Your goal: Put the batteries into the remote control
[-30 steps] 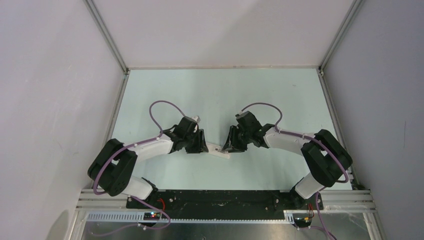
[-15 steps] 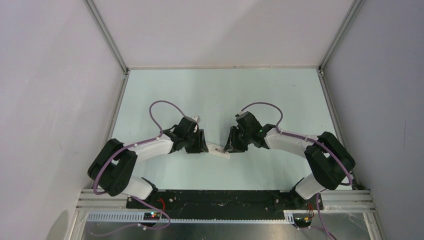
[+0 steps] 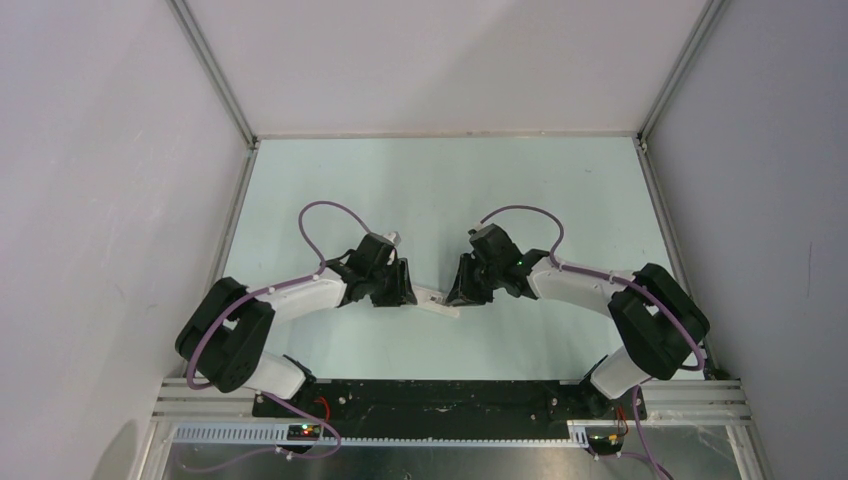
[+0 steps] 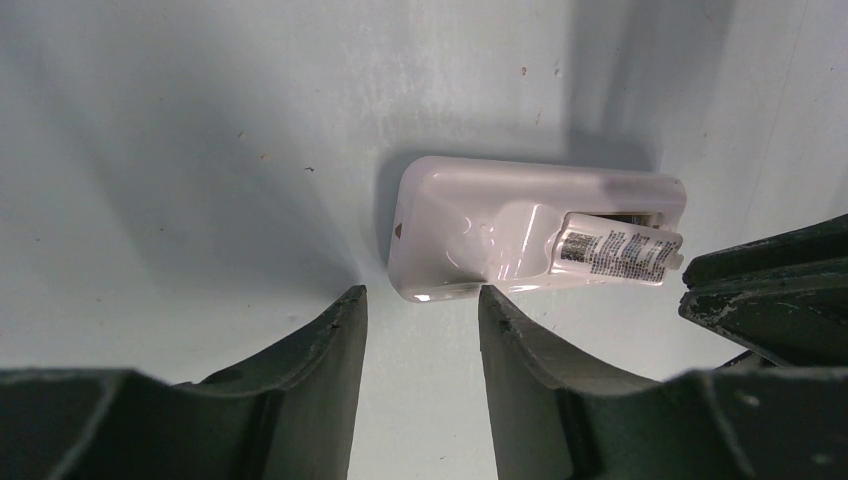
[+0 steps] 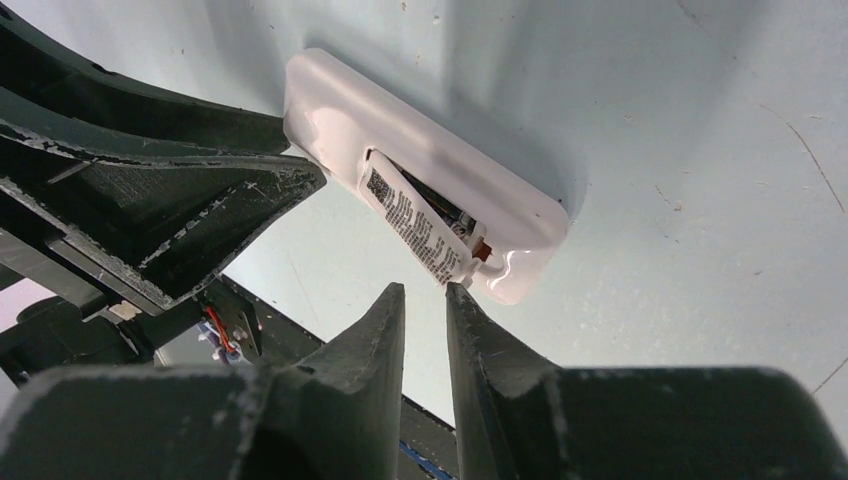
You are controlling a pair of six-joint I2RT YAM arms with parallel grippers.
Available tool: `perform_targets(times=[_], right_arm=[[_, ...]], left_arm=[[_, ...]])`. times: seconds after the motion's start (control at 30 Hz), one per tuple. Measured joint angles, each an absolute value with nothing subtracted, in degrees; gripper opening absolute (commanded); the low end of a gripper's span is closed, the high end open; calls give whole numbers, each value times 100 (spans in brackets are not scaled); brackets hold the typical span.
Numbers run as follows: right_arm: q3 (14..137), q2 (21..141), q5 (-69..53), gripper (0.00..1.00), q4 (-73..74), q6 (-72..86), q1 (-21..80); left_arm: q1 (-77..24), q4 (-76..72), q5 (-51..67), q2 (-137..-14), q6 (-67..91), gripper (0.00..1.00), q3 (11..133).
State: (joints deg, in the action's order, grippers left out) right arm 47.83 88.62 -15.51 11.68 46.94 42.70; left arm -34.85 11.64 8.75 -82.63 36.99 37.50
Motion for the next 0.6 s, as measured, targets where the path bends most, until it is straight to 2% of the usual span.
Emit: perform_targets(times=[0.27,0.43,0.6], right_arm=[[4783,8921,-1546,25,1079,4696,4270],[4783,8925,-1511,35,1081,4696,4276],[4788,8764,-1347,39,1103,4692,4320]], left_arm=[[-3485,1164,875,-8263,3699,50,3750],[-3485,1164,875,-8263,3699,50,3752],[-3485,1164,875,-8263,3699,50,3752]])
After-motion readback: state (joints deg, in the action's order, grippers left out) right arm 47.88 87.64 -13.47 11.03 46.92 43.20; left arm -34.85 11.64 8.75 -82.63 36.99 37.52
